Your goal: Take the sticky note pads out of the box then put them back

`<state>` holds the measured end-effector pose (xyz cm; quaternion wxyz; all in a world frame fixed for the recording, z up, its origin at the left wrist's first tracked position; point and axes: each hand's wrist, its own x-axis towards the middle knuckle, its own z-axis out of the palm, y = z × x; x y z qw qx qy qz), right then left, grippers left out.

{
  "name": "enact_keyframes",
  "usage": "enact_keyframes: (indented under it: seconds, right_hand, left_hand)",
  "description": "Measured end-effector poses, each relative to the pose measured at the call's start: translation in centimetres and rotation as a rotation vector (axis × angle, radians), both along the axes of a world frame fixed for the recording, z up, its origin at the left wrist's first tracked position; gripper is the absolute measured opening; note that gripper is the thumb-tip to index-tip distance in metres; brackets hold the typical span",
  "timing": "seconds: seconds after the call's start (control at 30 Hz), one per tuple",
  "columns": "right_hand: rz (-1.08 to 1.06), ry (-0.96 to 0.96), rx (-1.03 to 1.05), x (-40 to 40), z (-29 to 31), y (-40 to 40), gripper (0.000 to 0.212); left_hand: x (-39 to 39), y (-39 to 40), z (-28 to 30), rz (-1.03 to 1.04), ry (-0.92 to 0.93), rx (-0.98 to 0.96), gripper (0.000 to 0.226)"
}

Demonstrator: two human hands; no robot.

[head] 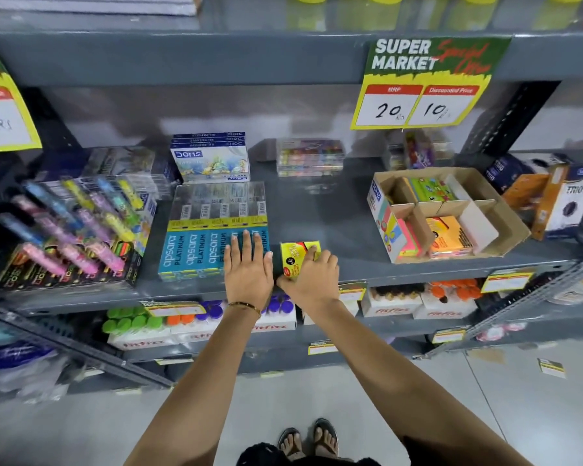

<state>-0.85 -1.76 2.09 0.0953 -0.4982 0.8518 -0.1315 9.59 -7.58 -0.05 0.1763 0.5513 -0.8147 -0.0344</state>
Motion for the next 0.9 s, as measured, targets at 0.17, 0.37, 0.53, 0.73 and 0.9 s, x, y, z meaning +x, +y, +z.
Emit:
enact_keyframes:
  seconds: [0.17,0.37,0.53,0.73,0.9]
  right_hand:
    - [-0.038,-0.088,-0.093,-2.0,1.6,0.9,0.090]
    - [-0.143,-0.124,-0.437,-9.7,6.2,5.8,0.080]
    - [-0.290,-0.129,-0.394,-19.1,7.5,10.3,0.073]
    - [-0.207,-0.101,-0.288,-24.9,5.5,10.2,0.070]
    - [-0.142,-0.046,-0.153,-26.4,3.6,8.0,0.073]
  left_hand:
    - [-0.4,0.2,0.2,-0.008,0.005,-0.034,0.048]
    - [-6.4,1.9,1.4,-0.165,0.105,-0.060,0.042]
    - [-12.6,3.7,0.8,-0.300,0.059,0.001,0.041]
    - [-16.3,5.1,-0.9,-0.243,0.004,0.111,0.039]
    - [-16.5,5.2,-1.7,-0.211,0.017,0.060,0.035]
